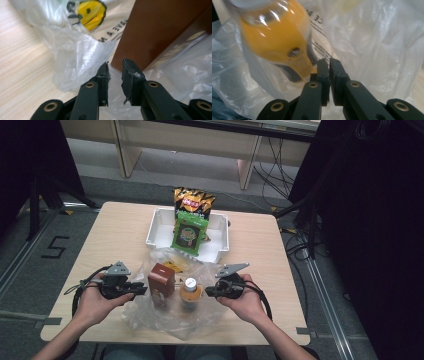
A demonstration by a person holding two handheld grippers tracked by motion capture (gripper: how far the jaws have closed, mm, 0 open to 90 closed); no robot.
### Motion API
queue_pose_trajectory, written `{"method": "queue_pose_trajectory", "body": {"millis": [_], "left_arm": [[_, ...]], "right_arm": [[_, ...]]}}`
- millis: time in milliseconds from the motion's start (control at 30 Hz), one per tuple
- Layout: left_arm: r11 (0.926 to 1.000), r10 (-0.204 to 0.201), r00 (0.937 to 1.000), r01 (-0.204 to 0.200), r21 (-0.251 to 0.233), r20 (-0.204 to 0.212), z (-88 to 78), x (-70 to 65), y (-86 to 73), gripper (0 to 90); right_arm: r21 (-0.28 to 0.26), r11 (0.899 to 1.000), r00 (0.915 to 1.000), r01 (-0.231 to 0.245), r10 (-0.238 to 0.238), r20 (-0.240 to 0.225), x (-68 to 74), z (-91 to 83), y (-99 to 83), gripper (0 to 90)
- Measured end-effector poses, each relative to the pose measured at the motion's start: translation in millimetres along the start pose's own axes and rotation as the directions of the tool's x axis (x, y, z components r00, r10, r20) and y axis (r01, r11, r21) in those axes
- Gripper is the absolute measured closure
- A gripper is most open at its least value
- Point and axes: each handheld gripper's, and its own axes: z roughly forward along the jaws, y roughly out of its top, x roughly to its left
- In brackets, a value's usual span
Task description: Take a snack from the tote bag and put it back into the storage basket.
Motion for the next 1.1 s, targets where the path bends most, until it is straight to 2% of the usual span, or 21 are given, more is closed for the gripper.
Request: {"method": "queue_pose_trajectory", "body": {"millis": [100,133,167,200,233,333,367,433,467,533,567,600,633,733,767,800,867,900,933,967,1100], "left_arm": [[0.9991,0.037,0.9993,-0.037,0.021,-0.011,5.6,2.5,-5.0,81.4],[0.9991,0.039,0.9992,-0.038,0.020,-0.013,7.9,3.5,-7.0,83.3],[0.9991,0.030,0.9993,-0.030,0.029,-0.023,9.5,4.4,-9.1,84.4],[0.9989,0.031,0.9992,-0.030,0.037,-0.024,10.2,4.8,-10.4,84.9],[0.9981,0.044,0.9988,-0.043,0.043,-0.022,10.7,6.3,-11.5,85.5],[0.9977,0.032,0.9992,-0.031,0.060,-0.024,14.5,7.8,-15.2,86.1],[0.9971,0.032,0.9990,-0.030,0.070,-0.030,16.0,7.6,-16.8,86.3],[0.9959,0.028,0.9989,-0.025,0.087,-0.038,19.2,7.0,-20.0,86.8],[0.9947,0.038,0.9984,-0.033,0.098,-0.042,19.7,6.5,-21.1,87.2],[0.9915,0.062,0.9970,-0.056,0.117,-0.047,20.5,7.7,-22.5,87.6],[0.9915,0.054,0.9974,-0.048,0.121,-0.047,20.7,7.7,-22.9,87.6],[0.9913,0.053,0.9975,-0.047,0.123,-0.048,21.2,7.8,-23.6,87.6],[0.9902,0.055,0.9973,-0.049,0.131,-0.047,21.6,7.8,-24.2,87.6],[0.9878,0.047,0.9977,-0.039,0.151,-0.050,22.2,8.2,-25.7,87.8],[0.9868,0.051,0.9975,-0.042,0.156,-0.050,22.1,8.7,-26.3,87.9],[0.9868,0.046,0.9975,-0.037,0.158,-0.053,22.1,8.4,-26.8,88.0],[0.9842,0.059,0.9964,-0.048,0.171,-0.060,21.2,8.8,-28.4,88.4],[0.9835,0.060,0.9963,-0.048,0.174,-0.062,20.8,8.6,-29.1,88.5],[0.9853,0.060,0.9960,-0.048,0.164,-0.066,21.1,8.2,-30.2,88.5],[0.9833,0.060,0.9964,-0.049,0.175,-0.060,20.4,8.4,-30.0,88.5],[0.9830,0.042,0.9969,-0.029,0.181,-0.066,22.7,7.3,-31.5,88.5]], "right_arm": [[-0.003,1.000,0.9998,-0.016,0.016,0.012,-5.3,5.8,-5.6,87.0],[0.015,1.000,0.9999,-0.004,0.004,0.015,-8.6,5.8,-7.0,87.0],[0.002,1.000,0.9997,-0.014,0.014,0.020,-10.4,8.4,-9.1,87.0],[0.030,0.999,0.9993,-0.035,0.034,0.014,-11.1,7.8,-10.4,87.0],[0.035,0.999,0.9991,-0.040,0.040,0.014,-13.2,8.7,-12.1,87.0],[0.022,0.999,0.9986,-0.044,0.043,0.030,-18.7,13.8,-17.1,87.0],[0.032,0.998,0.9979,-0.061,0.060,0.024,-19.1,13.3,-18.2,87.0],[0.049,0.997,0.9979,-0.058,0.057,0.032,-21.5,12.5,-20.1,87.0],[0.046,0.998,0.9979,-0.049,0.047,0.044,-22.8,13.3,-21.7,86.9],[0.065,0.994,0.9953,-0.091,0.088,0.039,-23.1,12.5,-23.5,86.8],[0.030,0.998,0.9971,-0.052,0.050,0.058,-27.0,16.0,-26.0,86.8],[0.048,0.995,0.9945,-0.092,0.089,0.055,-25.5,15.1,-26.0,86.8],[0.059,0.992,0.9933,-0.108,0.105,0.048,-26.1,14.3,-26.7,86.8],[0.067,0.993,0.9942,-0.096,0.092,0.055,-29.4,13.8,-29.0,86.8],[0.048,0.992,0.9916,-0.119,0.116,0.057,-28.8,14.6,-30.2,87.0],[0.058,0.993,0.9923,-0.107,0.103,0.068,-30.3,12.7,-30.2,87.0],[0.047,0.988,0.9865,-0.147,0.143,0.080,-30.3,10.1,-31.6,87.0],[0.055,0.988,0.9863,-0.147,0.142,0.083,-31.2,8.6,-31.9,87.0],[0.046,0.988,0.9854,-0.149,0.145,0.090,-32.2,7.5,-32.7,86.9],[0.013,0.988,0.9833,-0.153,0.151,0.102,-33.6,8.3,-34.6,86.9],[0.037,0.986,0.9814,-0.165,0.161,0.105,-36.6,3.9,-35.6,86.8]]}}
